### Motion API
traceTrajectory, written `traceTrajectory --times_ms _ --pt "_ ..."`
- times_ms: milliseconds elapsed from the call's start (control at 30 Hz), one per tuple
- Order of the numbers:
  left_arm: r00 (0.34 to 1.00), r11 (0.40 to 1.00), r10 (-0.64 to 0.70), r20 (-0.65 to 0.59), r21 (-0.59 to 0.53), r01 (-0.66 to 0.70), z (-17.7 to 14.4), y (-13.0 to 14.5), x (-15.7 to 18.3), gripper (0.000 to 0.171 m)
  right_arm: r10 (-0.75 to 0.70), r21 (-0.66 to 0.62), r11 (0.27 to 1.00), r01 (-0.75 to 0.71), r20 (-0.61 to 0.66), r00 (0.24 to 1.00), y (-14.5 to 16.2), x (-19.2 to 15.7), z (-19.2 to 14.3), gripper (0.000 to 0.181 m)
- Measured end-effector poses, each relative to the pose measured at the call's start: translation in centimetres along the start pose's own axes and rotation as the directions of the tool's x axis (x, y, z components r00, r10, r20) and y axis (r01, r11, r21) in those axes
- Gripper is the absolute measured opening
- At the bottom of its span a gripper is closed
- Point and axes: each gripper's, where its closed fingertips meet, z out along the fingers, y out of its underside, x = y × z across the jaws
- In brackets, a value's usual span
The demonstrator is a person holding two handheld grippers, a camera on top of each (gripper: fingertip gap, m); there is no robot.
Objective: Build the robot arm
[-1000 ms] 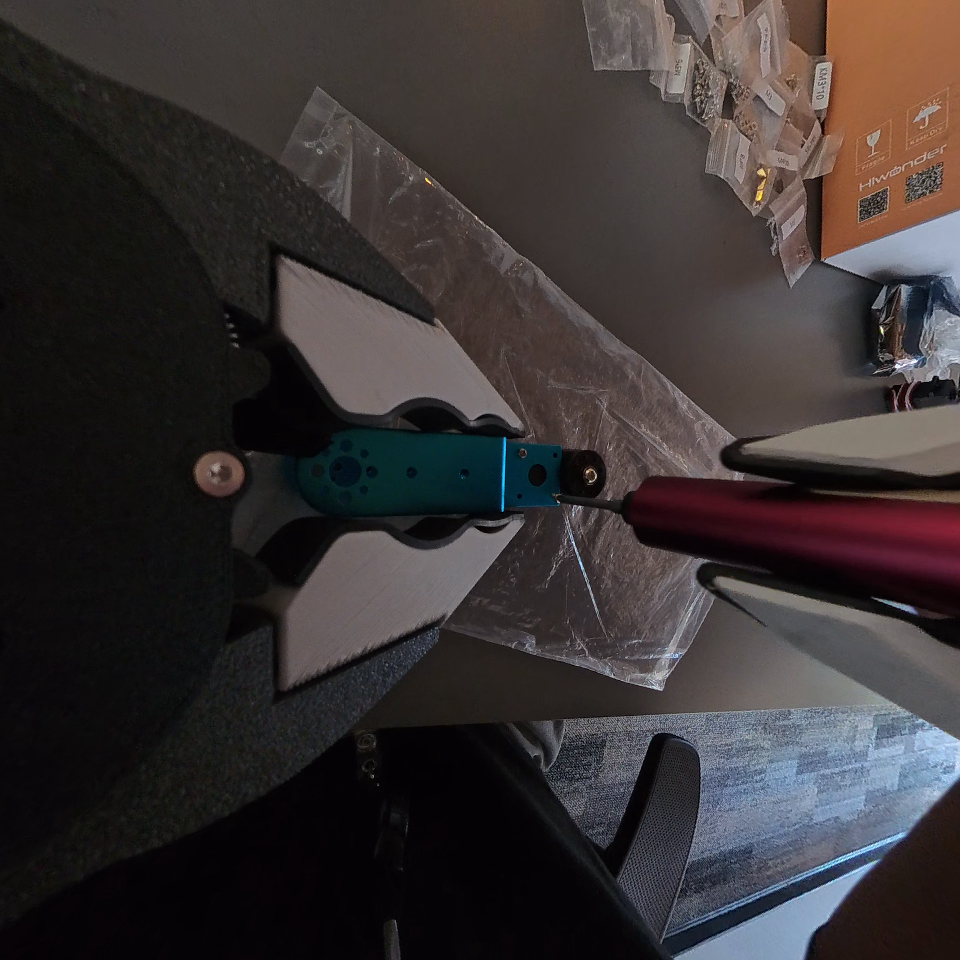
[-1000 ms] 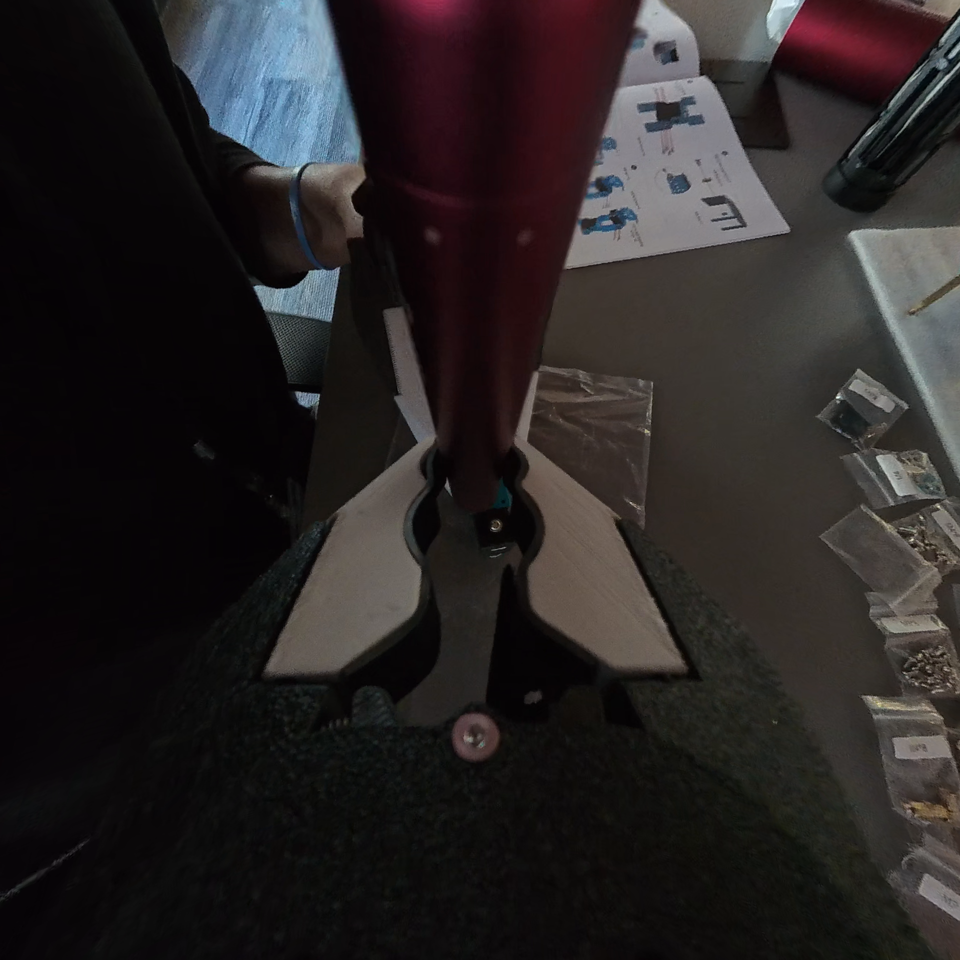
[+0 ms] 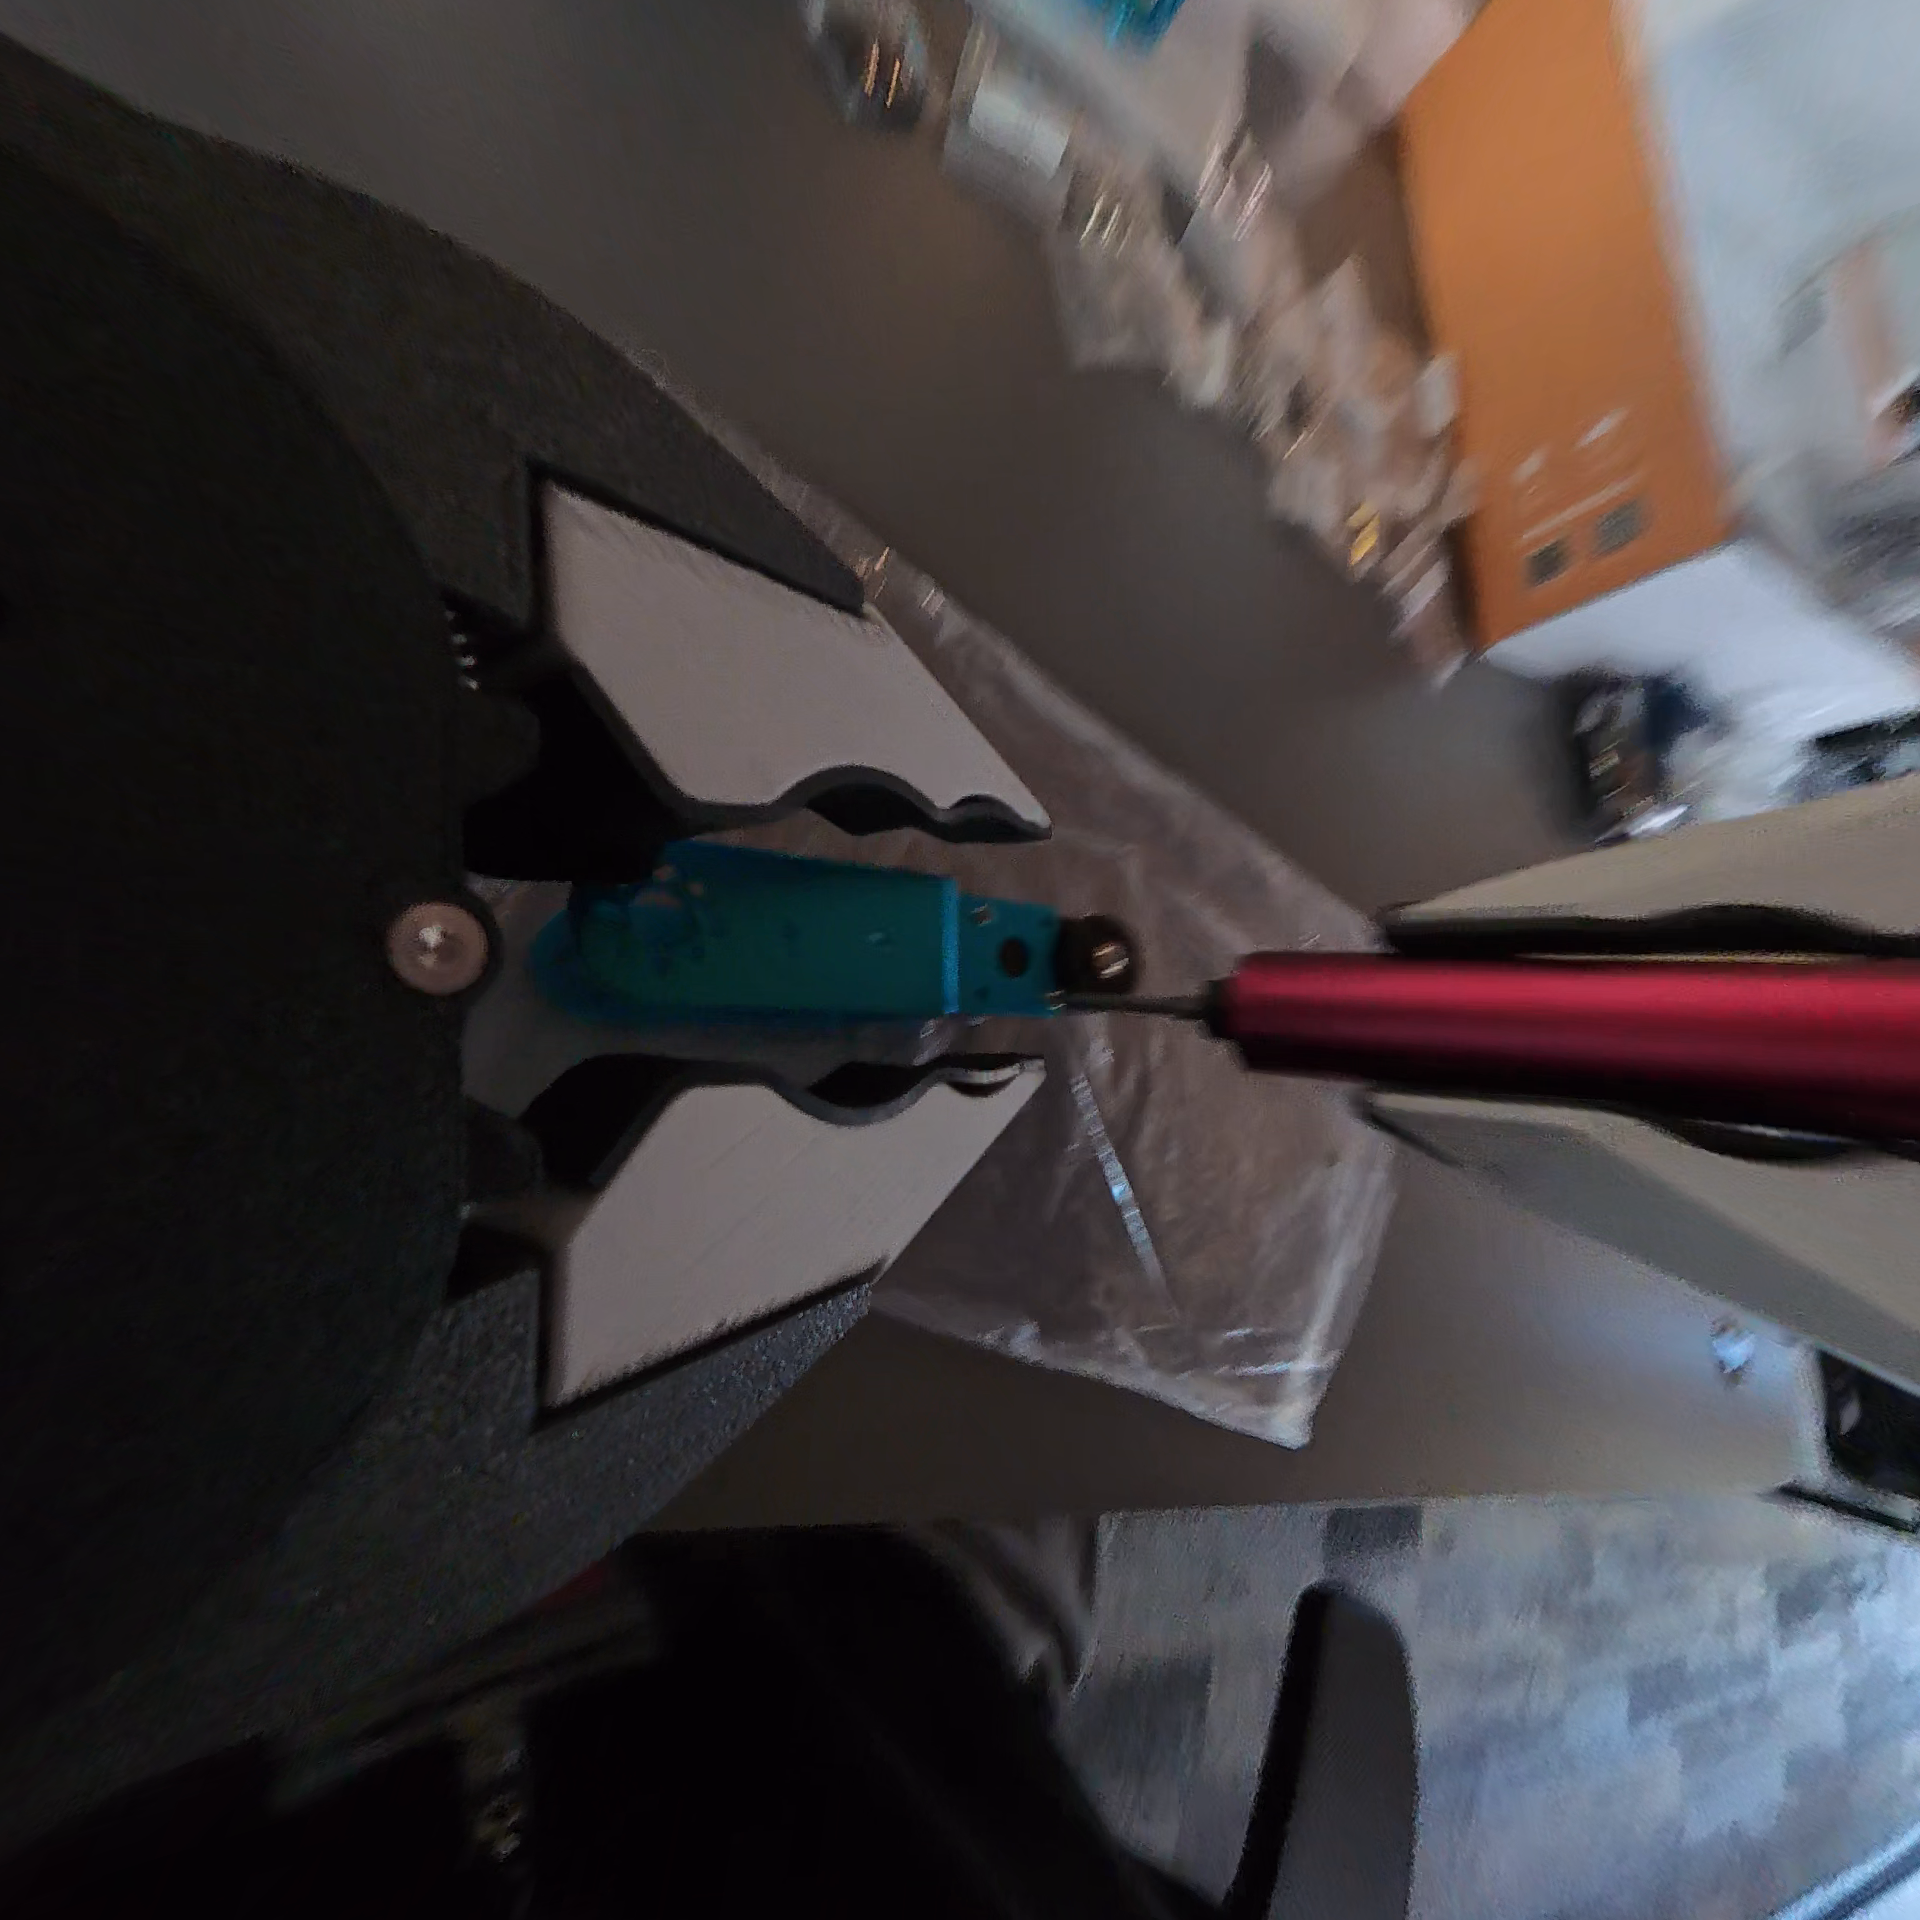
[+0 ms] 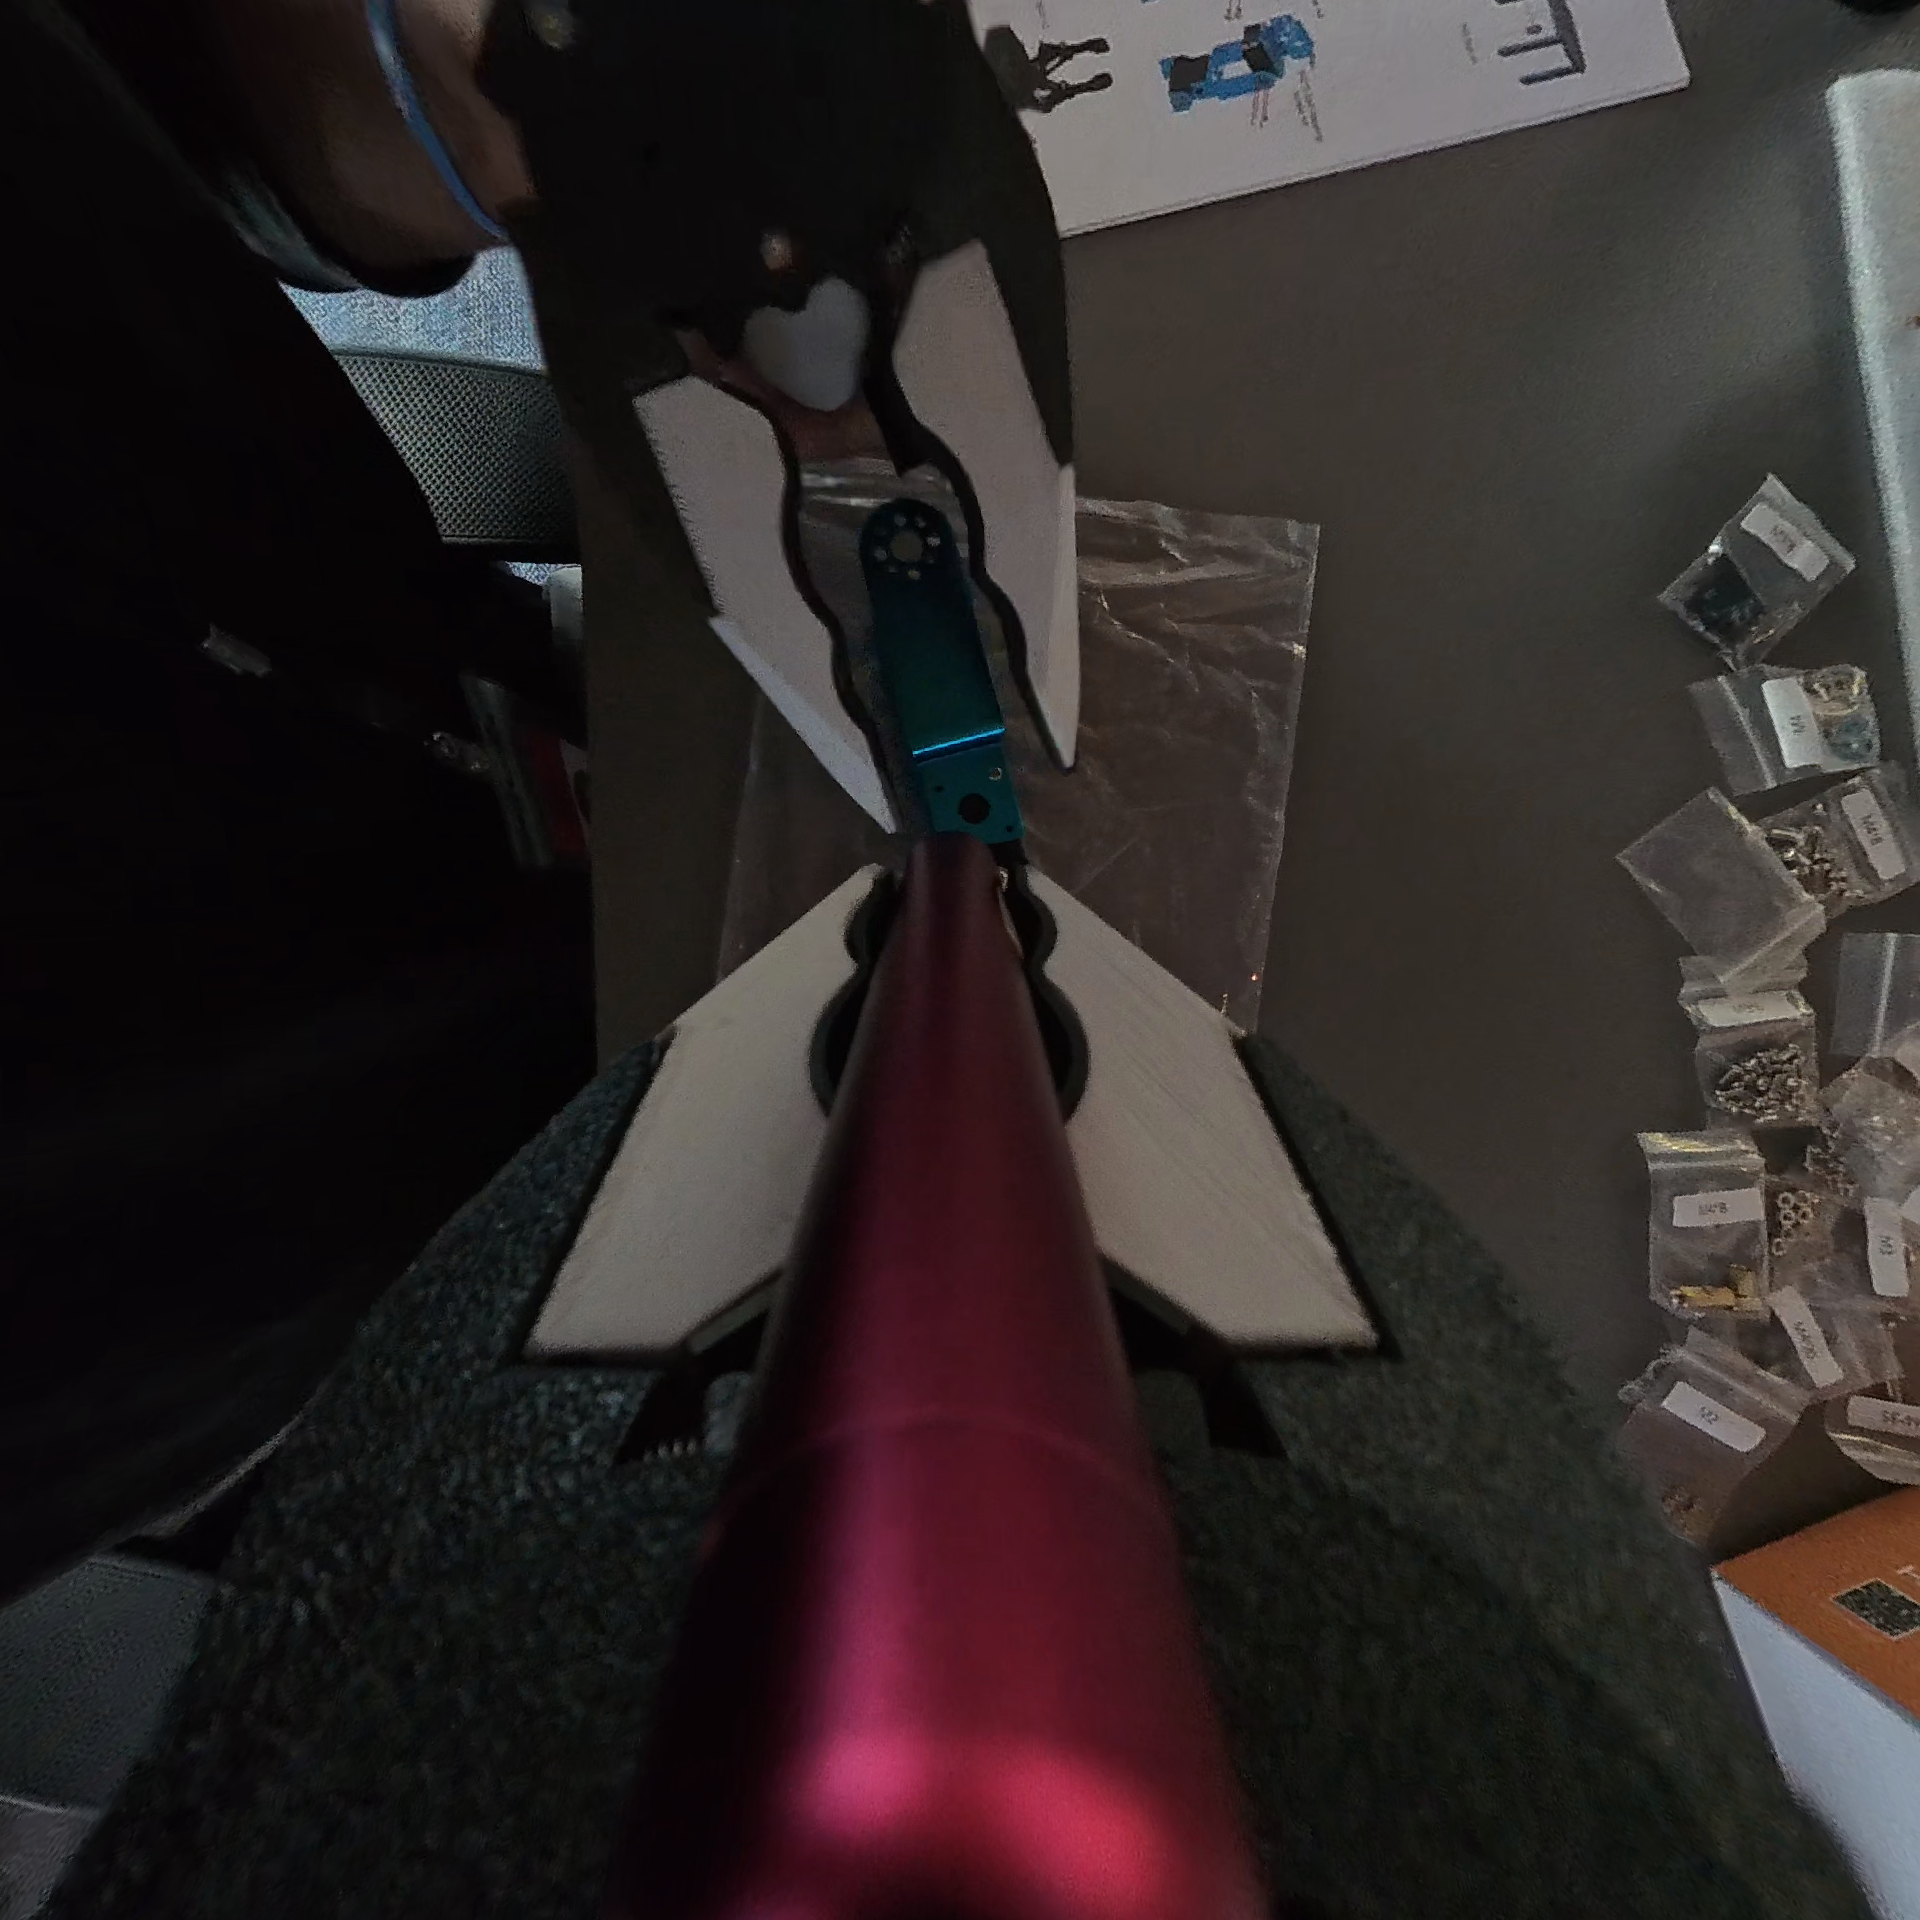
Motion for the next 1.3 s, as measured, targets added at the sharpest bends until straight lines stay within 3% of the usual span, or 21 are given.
traceTrajectory --times_ms 200,400,567,767,1300 --pt "0.976 0.984 0.119 0.182 0.113 -0.141 0.1 -4.5 0.3 0.035 0.043 -0.02 0.999 -0.043 -0.004 0.999 -0.1 0.2 0.1 0.021" --pt "0.951 0.99 0.098 0.292 0.071 -0.124 1.7 -4.5 0.0 0.022 0.024 -0.035 0.999 -0.024 -0.004 1.0 -0.2 0.3 0.1 0.021" --pt "0.969 0.994 0.042 0.242 0.09 -0.065 1.7 -4.5 0.3 0.02 -0.087 -0.061 0.994 0.088 0.021 0.996 0.1 0.1 0.0 0.021" --pt "0.97 0.993 0.066 0.235 0.081 -0.087 1.7 -4.5 0.4 0.02 -0.236 -0.161 0.957 0.241 0.05 0.97 1.1 0.1 0.2 0.022" --pt "0.979 0.993 0.032 0.202 0.106 -0.055 1.7 -4.5 0.1 0.02 -0.279 -0.134 0.949 0.284 0.058 0.959 0.1 0.3 -0.1 0.022"
